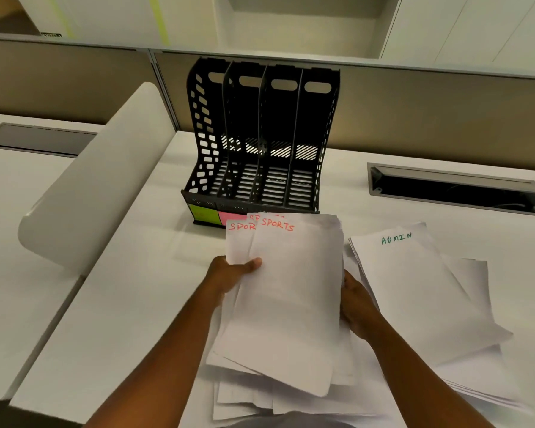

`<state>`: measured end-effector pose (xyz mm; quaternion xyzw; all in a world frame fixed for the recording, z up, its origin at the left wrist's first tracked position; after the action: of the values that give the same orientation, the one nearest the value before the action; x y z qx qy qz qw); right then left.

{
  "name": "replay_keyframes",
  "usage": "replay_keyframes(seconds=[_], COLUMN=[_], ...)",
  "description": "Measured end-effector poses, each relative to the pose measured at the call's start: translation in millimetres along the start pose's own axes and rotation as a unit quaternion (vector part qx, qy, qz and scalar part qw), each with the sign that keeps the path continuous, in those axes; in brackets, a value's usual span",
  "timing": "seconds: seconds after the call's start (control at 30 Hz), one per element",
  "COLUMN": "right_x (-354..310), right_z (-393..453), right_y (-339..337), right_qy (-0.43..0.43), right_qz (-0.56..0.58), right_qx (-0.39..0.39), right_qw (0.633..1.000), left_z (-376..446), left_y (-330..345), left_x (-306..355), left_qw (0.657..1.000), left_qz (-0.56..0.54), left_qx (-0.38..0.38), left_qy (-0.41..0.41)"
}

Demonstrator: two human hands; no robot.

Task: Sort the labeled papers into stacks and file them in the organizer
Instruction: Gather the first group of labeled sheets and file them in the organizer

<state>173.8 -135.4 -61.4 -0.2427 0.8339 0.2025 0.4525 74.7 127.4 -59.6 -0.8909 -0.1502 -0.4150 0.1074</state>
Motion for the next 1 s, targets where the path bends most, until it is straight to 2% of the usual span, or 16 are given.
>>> replay_keyframes(seconds=[0.2, 0.37, 0.47, 0.53, 0.6, 0.63, 0.7, 0.77, 0.83, 1.0], right_x=[-21.2, -73.5, -104.2, -121.2, -146.7, -159.5, -183.1, -200.1, -203.0, -181.9], right_z=[-4.7, -3.5, -7.0, -8.8, -15.7, -20.8, -30.2, -33.7, -31.2, -26.1], right_y=[-0.7, 16.6, 22.3, 18.6, 2.8, -4.0, -11.1, -13.8, -16.4, -9.1], right_qy=[-0.046, -0.109, -0.134, -0.143, -0.187, -0.209, -0.250, -0.280, -0.291, -0.277], right_qz=[0.078, 0.193, 0.189, 0.112, -0.002, -0.025, -0.014, -0.005, 0.006, 0.044], right_qx=[0.012, -0.088, -0.128, -0.093, 0.006, 0.044, 0.079, 0.084, 0.094, 0.110], right_qw=[0.996, 0.971, 0.964, 0.979, 0.982, 0.977, 0.965, 0.956, 0.952, 0.953], left_z=[0.8, -0.4, -7.2, -18.1, -37.5, -50.4, -75.5, -91.0, -92.6, -76.4], left_y=[22.7, 9.2, -2.7, -7.7, -8.8, -8.3, -9.0, -7.2, -3.4, 7.8], left_x=[19.0, 64.3, 99.9, 125.3, 152.9, 167.7, 193.0, 206.5, 205.4, 171.4], left_qw=[0.996, 0.988, 0.974, 0.963, 0.949, 0.939, 0.921, 0.914, 0.915, 0.933], left_qz=[-0.029, -0.047, -0.087, -0.102, -0.099, -0.092, -0.064, -0.019, 0.008, -0.016], left_qx=[-0.034, 0.047, 0.073, 0.068, 0.052, 0.041, 0.030, 0.030, 0.030, 0.039], left_qy=[0.072, 0.141, 0.198, 0.240, 0.294, 0.328, 0.384, 0.405, 0.402, 0.358])
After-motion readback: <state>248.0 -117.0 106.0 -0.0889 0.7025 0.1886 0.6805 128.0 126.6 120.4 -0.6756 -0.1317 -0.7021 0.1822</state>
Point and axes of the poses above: each hand's wrist, its own z-axis towards the middle knuckle, its own y-axis out of the palm, x = y × z, the point moved 10 cm from there along z, towards the middle knuckle, and after that the axes turned 11 degrees about -x, right-handed, at the moved point
